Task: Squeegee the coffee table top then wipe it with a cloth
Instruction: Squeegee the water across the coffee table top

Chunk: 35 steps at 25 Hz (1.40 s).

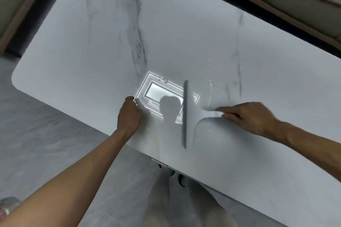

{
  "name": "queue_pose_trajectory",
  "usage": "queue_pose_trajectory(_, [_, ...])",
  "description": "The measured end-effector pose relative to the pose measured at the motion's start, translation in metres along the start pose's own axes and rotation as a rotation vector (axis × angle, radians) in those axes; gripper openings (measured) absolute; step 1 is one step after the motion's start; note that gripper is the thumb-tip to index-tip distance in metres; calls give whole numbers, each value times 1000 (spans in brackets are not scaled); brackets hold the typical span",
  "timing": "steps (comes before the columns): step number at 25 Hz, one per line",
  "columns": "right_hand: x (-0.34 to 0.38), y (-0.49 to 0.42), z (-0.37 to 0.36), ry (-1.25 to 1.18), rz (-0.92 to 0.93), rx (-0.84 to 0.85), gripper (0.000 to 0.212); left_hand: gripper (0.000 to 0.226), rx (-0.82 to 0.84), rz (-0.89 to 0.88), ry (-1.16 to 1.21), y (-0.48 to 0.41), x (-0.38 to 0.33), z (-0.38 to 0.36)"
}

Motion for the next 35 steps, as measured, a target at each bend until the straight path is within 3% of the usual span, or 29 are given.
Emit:
queue_pose_trajectory(4, [140, -54, -44, 87, 363, 114, 39, 58, -37, 137, 18, -10, 26, 25])
queue_pose_trajectory(7, [194, -94, -57, 107, 457, 133, 40, 61, -63, 168, -19, -19, 47, 35])
queue_pose_trajectory(11, [130, -127, -28, -52, 281, 11, 44, 62, -15, 182, -65, -26, 36, 28])
queue_pose_trajectory(15, [6, -109, 7, -102, 17, -27, 40, 33, 26, 14, -125, -40, -24, -4])
queue_pose_trajectory(19, [-81, -57, 27, -55, -222, 1, 36, 50, 110, -109, -326, -61, -81, -49])
queue_pose_trajectory(22, [-93, -73, 55, -215, -267, -61, 35, 67, 237, -43, -352, -70, -105, -73])
queue_pose_trajectory(25, [-64, -148, 84, -383, -264, -154, 38, 57, 187, -48, -297, -72, -106, -81])
queue_pose_trajectory(29, [-30, -222, 95, -462, -280, -148, 44, 46, 255, -73, -446, -69, -119, -67])
queue_pose_trajectory(31, [-40, -212, 82, -415, -280, -140, 44, 48, 275, -82, -497, -71, -131, -63])
queue_pose_trajectory(32, [-51, -195, 73, -384, -281, -137, 44, 50, 190, -195, -590, -71, -130, -66])
queue_pose_trajectory(33, [-63, -171, 62, -370, -286, -125, 44, 54, 258, -229, -642, -68, -129, -70])
queue_pose_trajectory(35, [-85, -111, 39, -375, -312, -53, 43, 37, 320, -299, -801, -64, -125, -69])
Point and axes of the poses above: each hand's wrist, its own y-axis away from the middle knuckle, its own z-axis out of the back of the hand, x = y × z, the point moved 3 cm from there along -y, towards the middle knuckle, and after that the axes turned 12 degrees about -z, right-handed, at the moved point
